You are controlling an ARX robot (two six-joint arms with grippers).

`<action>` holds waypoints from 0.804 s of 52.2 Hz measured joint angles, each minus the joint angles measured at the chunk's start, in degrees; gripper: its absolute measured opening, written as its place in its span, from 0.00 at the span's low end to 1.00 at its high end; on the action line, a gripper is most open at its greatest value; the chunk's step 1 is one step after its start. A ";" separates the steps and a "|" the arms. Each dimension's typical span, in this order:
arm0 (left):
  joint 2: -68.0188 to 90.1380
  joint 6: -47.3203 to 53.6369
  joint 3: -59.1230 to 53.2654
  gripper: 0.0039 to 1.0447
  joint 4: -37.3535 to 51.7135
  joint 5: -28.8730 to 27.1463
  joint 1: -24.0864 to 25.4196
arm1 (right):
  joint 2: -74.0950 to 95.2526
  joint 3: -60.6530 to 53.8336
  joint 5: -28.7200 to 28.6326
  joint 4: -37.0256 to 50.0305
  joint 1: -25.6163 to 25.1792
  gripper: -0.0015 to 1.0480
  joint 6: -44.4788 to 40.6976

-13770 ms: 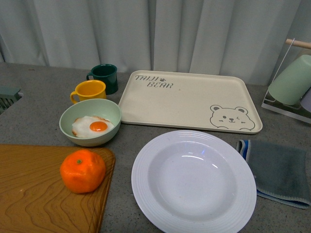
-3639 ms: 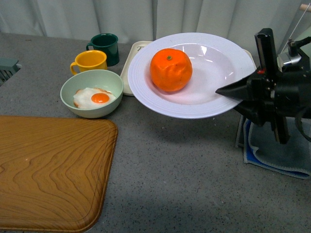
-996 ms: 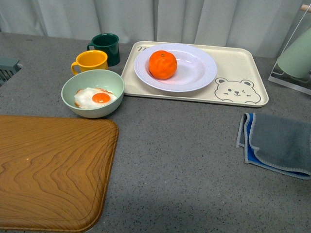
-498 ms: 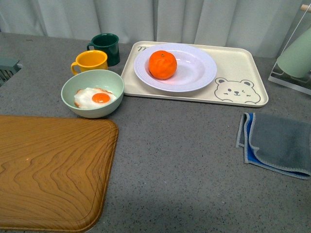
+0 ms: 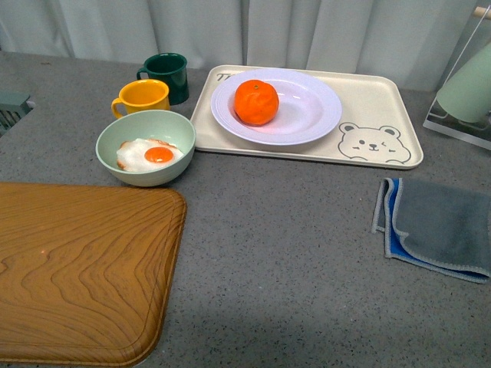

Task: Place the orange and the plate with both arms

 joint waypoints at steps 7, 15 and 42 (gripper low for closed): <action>0.00 0.02 0.00 0.94 0.00 0.00 0.00 | -2.99 0.00 -0.02 -2.89 0.00 0.01 0.00; 0.00 0.00 0.00 0.94 0.00 0.00 0.02 | -5.62 0.00 -0.02 -5.44 0.00 0.01 0.00; 0.00 0.00 0.00 0.94 0.00 -0.02 0.00 | -19.80 0.04 -0.09 -19.91 0.00 0.01 0.00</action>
